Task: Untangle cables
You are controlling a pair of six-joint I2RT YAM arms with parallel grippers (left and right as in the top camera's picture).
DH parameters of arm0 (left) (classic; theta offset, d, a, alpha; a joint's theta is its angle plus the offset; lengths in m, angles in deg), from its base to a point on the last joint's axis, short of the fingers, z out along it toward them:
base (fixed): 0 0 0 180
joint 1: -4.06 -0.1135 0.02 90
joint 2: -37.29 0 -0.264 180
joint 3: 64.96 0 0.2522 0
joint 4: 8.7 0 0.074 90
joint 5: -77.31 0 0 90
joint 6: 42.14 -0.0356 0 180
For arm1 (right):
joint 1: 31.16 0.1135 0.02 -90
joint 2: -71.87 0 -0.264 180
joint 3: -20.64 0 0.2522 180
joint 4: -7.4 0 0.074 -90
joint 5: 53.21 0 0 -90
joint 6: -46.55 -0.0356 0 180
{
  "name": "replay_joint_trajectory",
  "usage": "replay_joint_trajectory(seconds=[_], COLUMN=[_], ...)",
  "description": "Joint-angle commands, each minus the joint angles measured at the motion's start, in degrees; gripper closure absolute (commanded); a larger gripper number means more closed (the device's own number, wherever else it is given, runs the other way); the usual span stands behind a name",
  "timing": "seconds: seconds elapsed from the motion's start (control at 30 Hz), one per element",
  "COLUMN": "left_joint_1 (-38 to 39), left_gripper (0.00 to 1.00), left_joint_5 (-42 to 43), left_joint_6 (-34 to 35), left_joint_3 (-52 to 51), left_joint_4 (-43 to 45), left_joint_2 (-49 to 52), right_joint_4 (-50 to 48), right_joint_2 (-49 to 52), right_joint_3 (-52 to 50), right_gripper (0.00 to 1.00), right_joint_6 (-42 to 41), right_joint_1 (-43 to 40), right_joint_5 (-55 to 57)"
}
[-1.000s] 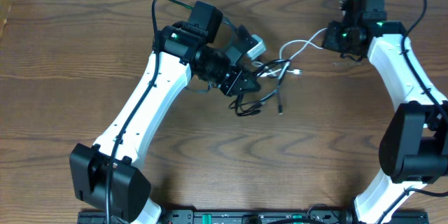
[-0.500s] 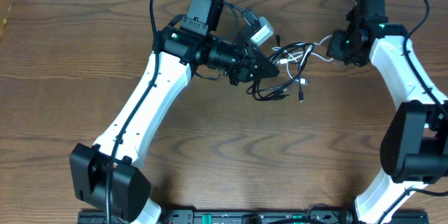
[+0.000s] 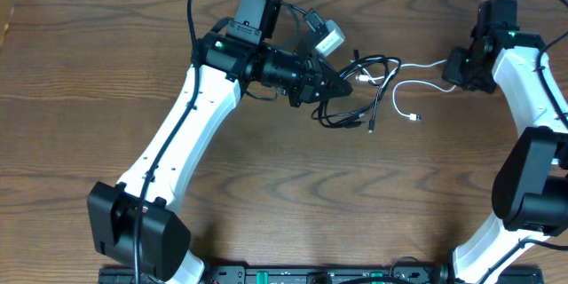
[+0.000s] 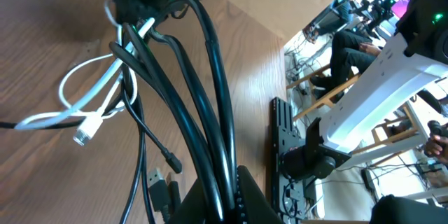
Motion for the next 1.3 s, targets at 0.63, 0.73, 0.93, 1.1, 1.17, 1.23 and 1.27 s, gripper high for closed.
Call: replay_joint_trajectory(seconds=[0.63,0.73,0.93,1.1,1.17,1.23,1.27], left_joint_1=[-1.11,-1.09,-1.09,-1.09,-1.09,-1.09,-1.09], left_gripper=[0.92,0.93,0.93,0.92,0.93,0.92,0.92], left_joint_5=[2.21,2.23,2.23,2.23,2.23,2.23,2.23], left_joint_6=[0.52,0.55,1.4,1.9,2.58,3.21,3.8], left_joint_3=[0.5,0.5,0.5,0.5,0.5,0.5,0.5], left_joint_4=[-0.09,-0.07,-0.09,-0.07,-0.07,-0.09,-0.07], left_joint_2=[-0.9,-0.9,-0.9,-0.9,-0.9,-0.9,-0.9], right_joint_4=[4.2,4.42,4.5,4.52,4.44,4.35,4.5], right_joint_2=[-0.74,-0.79,-1.84,-5.4,-7.74,-9.77,-11.61], right_joint_3=[-0.46,-0.44,1.03,3.08,3.23,3.23,3.23], right_gripper=[0.98,0.82,0.55,0.49,0.47,0.46,0.46], right_joint_6=[14.64,24.04,27.12,29.38,31.54,34.16,37.33], right_joint_1=[-9.4,-8.15,-5.51,-4.79,-4.76,-4.57,-3.74], right_joint_5=[-13.09,-26.86,-34.38,-40.04,-44.06,-48.81,-53.29])
